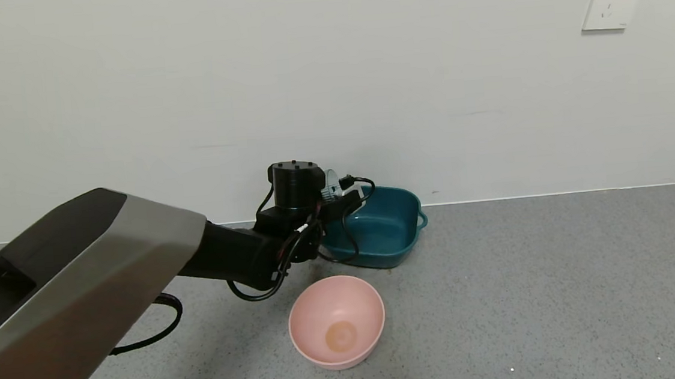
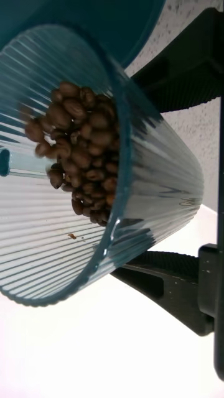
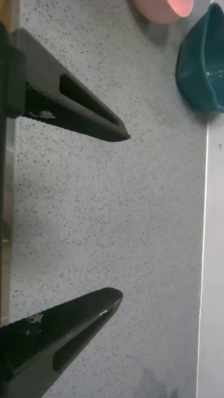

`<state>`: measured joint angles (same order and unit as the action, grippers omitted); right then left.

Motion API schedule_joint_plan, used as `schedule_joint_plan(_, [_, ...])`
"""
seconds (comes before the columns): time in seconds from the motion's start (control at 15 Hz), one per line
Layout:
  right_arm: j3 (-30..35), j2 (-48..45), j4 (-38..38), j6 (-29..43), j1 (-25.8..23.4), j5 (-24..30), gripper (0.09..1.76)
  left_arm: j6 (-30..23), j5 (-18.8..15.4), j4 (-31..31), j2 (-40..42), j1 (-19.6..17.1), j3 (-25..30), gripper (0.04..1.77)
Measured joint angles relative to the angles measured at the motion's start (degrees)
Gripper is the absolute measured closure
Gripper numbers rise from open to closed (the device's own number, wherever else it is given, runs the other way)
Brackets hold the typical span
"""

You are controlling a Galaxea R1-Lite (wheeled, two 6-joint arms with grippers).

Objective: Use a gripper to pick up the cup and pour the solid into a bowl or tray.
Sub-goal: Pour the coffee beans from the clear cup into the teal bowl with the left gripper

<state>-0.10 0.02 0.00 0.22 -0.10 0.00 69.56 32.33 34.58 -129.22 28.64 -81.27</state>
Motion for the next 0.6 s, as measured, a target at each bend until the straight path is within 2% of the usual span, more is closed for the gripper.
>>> schedule_joint_plan(0.27, [0.0, 0.0, 0.0, 0.0, 0.0, 0.0, 0.14, 4.4, 0.1, 0.5, -0.3, 0.0, -0.5, 0.53])
schedule_joint_plan(0.6, [0.0, 0.0, 0.0, 0.0, 0.0, 0.0, 0.14, 12.5, 0.1, 2.3, -1.0, -0.2, -1.0, 0.53])
